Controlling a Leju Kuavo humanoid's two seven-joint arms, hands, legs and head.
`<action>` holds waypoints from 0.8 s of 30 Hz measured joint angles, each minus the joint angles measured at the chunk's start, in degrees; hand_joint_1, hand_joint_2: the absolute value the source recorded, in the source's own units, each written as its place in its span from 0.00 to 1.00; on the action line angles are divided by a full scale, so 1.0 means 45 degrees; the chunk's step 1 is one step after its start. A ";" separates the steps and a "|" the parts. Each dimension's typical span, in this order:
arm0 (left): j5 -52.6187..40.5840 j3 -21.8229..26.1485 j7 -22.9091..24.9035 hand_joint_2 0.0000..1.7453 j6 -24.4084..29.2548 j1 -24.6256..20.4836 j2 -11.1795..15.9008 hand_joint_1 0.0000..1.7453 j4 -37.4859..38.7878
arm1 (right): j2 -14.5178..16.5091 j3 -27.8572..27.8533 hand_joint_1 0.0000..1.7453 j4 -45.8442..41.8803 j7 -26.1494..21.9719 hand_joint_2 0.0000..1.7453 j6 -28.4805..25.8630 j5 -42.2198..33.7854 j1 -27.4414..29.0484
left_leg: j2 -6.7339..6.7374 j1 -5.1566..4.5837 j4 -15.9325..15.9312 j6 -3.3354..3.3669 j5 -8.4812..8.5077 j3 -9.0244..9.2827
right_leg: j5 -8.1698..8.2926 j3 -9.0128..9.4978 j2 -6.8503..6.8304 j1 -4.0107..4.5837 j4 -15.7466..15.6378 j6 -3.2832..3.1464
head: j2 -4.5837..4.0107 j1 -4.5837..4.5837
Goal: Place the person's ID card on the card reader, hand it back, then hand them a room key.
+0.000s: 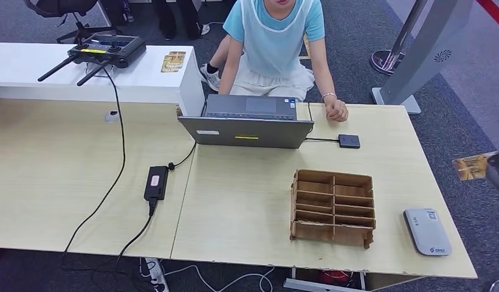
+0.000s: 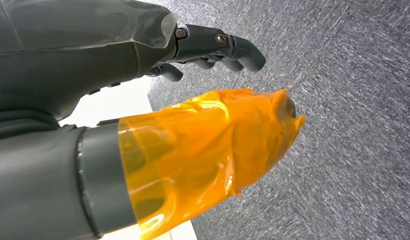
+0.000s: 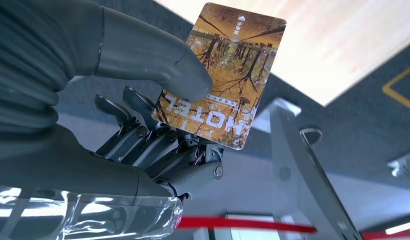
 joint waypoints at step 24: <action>-0.0057 -0.0106 0.0136 0.00 -0.0006 -0.0100 -0.0063 0.00 0.0000 | 0.2781 0.1831 1.00 -0.0329 0.0493 1.00 -0.2359 0.5739 -0.3305 | -0.0010 0.0003 0.0000 0.0010 0.0029 -0.0011 | 0.0025 -0.0001 -0.0012 0.0006 0.0007 0.0000 | 0.0001 0.0004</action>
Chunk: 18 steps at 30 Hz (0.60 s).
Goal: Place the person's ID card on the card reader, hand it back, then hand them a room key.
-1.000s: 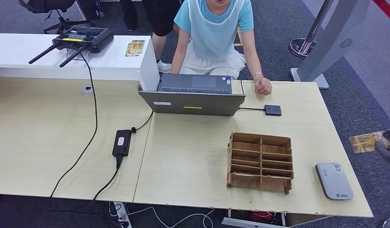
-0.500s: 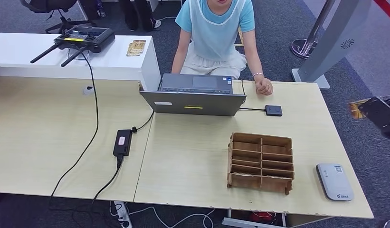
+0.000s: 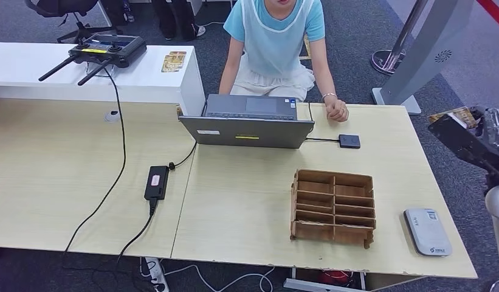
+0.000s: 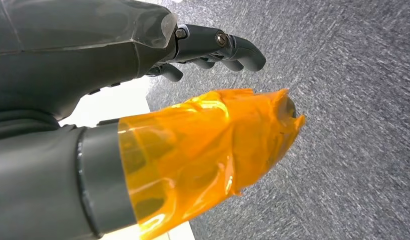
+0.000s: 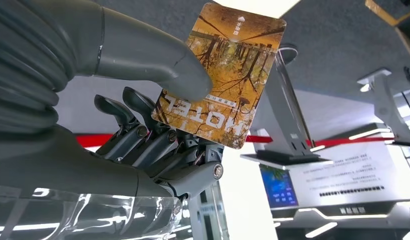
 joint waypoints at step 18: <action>0.0000 -0.0843 0.0123 0.00 -0.0039 -0.0076 -0.0074 0.00 0.0000 | 0.2635 0.2825 1.00 0.0882 0.0901 1.00 -0.1049 0.4937 -0.3386 | -0.0007 0.0003 0.0000 -0.0018 0.0024 -0.0004 | 0.0014 -0.0009 -0.0001 0.0005 0.0012 -0.0006 | -0.0001 0.0001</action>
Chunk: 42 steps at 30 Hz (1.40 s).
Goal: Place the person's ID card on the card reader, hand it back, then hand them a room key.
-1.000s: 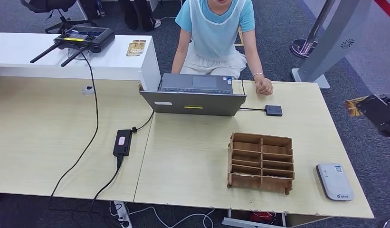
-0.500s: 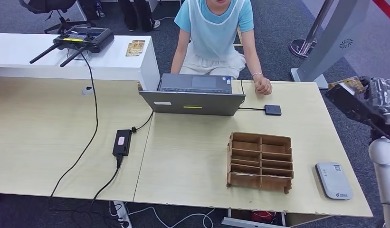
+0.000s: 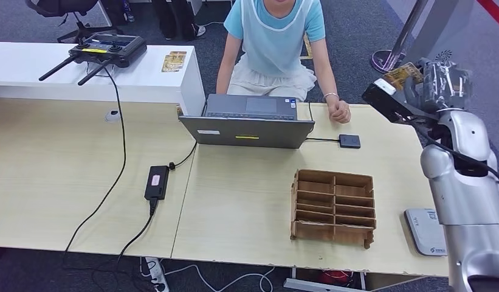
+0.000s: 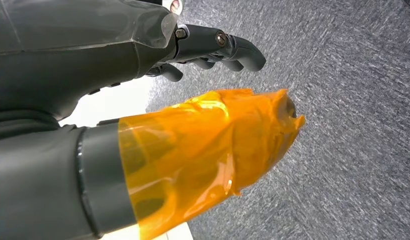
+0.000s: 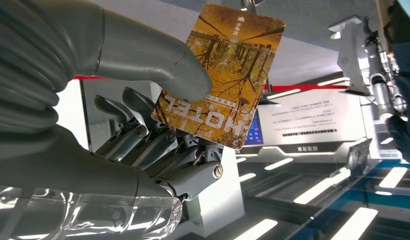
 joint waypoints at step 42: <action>0.0000 -0.0752 0.0153 0.00 -0.0005 -0.0131 0.0000 0.00 0.0000 | 0.2326 0.2393 0.00 0.1859 0.0612 1.00 -0.0210 0.1577 -0.1740 | -0.0004 0.0003 0.0001 -0.0007 0.0005 0.0003 | 0.0004 -0.0002 -0.0002 0.0003 -0.0001 -0.0004 | -0.0001 0.0000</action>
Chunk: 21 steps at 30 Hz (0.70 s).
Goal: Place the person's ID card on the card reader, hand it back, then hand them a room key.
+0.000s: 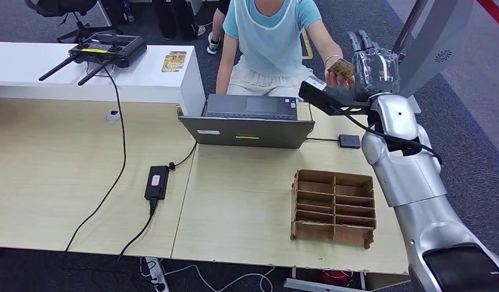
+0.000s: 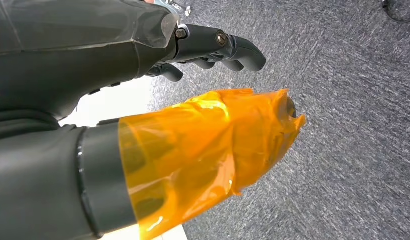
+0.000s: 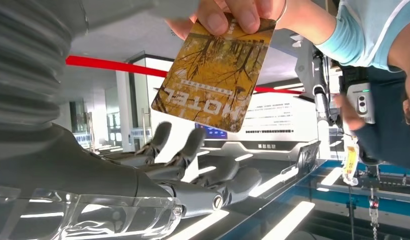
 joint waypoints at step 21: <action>0.0540 0.0149 0.0015 0.00 0.0175 0.0204 0.0013 0.00 0.0000 | 0.1274 -0.3406 0.00 -0.5075 -0.1424 1.00 0.1846 -1.0350 0.2837 | -0.0001 0.0002 -0.0001 0.0000 -0.0002 -0.0003 | -0.0001 -0.0007 0.0000 0.0003 -0.0009 -0.0001 | 0.0002 0.0002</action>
